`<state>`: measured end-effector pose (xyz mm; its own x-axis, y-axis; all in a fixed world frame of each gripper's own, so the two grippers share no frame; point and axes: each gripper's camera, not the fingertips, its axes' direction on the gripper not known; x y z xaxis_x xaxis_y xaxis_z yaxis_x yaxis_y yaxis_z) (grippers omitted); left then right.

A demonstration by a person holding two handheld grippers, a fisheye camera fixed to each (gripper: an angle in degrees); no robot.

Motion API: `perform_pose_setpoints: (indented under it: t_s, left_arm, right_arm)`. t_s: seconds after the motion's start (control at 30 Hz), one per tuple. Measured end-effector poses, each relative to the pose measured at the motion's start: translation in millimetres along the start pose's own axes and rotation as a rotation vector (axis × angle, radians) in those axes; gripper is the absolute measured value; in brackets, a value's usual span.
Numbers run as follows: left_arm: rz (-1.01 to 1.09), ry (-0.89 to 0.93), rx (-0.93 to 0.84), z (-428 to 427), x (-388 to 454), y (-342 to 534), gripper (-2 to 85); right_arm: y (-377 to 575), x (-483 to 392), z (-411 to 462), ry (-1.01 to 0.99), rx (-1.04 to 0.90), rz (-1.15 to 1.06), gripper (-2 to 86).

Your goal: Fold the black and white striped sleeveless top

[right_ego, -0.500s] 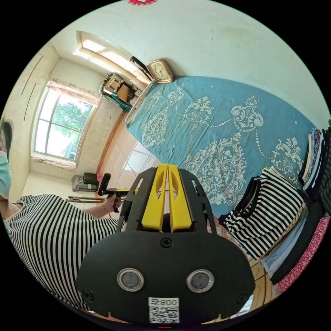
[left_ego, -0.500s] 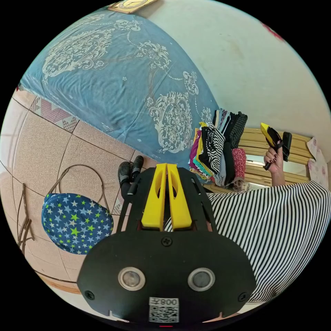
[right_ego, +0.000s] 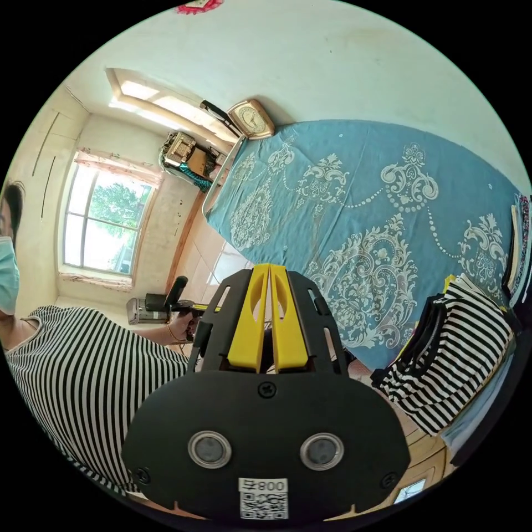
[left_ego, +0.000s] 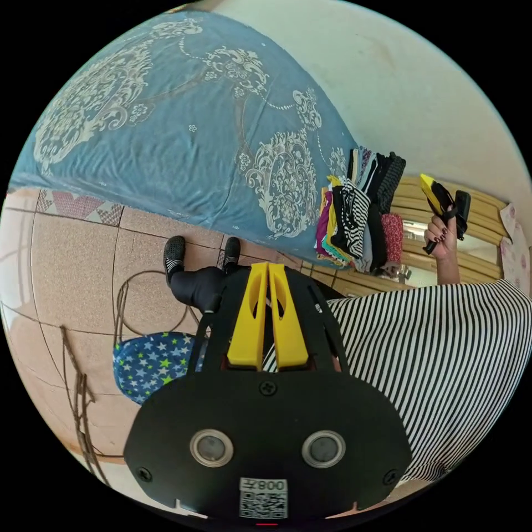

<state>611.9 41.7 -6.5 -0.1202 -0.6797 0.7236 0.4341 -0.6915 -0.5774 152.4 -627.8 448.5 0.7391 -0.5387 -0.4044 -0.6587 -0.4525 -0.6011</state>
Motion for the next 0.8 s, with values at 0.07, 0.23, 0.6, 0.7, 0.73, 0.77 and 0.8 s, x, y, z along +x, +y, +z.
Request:
perform_pose_setpoints:
  t_s: [0.07,0.23,0.6,0.7,0.73,0.77,0.8]
  left_arm:
    - [0.064,-0.018,-0.050,-8.1,-9.5,-28.3,0.2]
    - [0.134,-0.038,-0.056,-24.7,-7.7,-65.6,0.2]
    - [0.234,-0.059,-0.208,62.1,66.1,-104.9,0.2]
    - [0.311,-0.086,-0.260,88.7,100.3,-115.0,0.2]
    - [0.332,-0.084,-0.272,97.1,111.3,-120.3,0.2]
    - [0.349,-0.082,-0.283,104.5,120.9,-126.4,0.2]
    - [0.357,-0.082,-0.287,107.8,125.2,-129.7,0.2]
  right_arm:
    - [18.4,-8.6,13.6,0.002,0.061,0.053,0.1]
    - [67.5,-8.0,42.1,-0.029,0.095,0.196,0.1]
    - [170.7,34.2,60.7,-0.110,0.112,0.298,0.1]
    - [194.4,42.6,63.6,-0.115,0.115,0.312,0.1]
    - [203.2,46.1,64.5,-0.124,0.117,0.325,0.1]
    - [211.3,48.6,64.8,-0.133,0.123,0.337,0.1]
    - [215.0,49.4,64.6,-0.136,0.126,0.343,0.1]
